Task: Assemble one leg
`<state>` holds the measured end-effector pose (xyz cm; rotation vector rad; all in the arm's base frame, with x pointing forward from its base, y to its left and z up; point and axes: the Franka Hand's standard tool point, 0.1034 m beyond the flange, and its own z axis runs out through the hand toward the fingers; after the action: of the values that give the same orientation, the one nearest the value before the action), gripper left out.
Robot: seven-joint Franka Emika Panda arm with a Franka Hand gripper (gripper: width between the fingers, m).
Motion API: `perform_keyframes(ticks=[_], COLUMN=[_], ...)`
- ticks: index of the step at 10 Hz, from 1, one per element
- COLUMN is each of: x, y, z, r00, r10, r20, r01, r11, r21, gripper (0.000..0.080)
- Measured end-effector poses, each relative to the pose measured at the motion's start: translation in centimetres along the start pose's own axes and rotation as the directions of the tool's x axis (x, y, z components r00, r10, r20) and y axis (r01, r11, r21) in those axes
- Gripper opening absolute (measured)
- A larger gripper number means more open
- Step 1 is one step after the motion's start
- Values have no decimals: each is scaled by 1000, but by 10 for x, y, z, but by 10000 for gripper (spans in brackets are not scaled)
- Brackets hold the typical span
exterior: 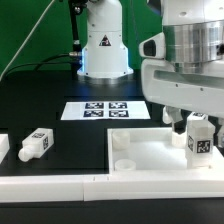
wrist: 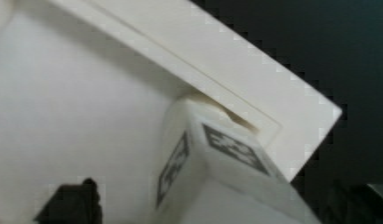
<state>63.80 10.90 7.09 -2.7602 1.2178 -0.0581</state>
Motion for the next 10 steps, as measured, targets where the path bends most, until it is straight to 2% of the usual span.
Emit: perform_keyframes(ticks=[1, 5, 6, 7, 8, 9, 10], x=[-4, -2, -2, -5, -5, -5, -5], y=[0, 1, -2, -6, -6, -5, -6], z=[1, 1, 0, -2, -1, -1, -1], r00=[994, 923, 801, 717, 772, 769, 795], r10=[-108, -384, -599, -698, -635, -640, -607], r20=[5, 3, -2, 0, -1, -1, -3], r01=[108, 384, 599, 697, 635, 639, 606], r11=[994, 923, 800, 716, 772, 768, 794], r21=[-12, -18, -43, -43, -37, -38, -37], gripper=[638, 649, 649, 649, 649, 649, 561])
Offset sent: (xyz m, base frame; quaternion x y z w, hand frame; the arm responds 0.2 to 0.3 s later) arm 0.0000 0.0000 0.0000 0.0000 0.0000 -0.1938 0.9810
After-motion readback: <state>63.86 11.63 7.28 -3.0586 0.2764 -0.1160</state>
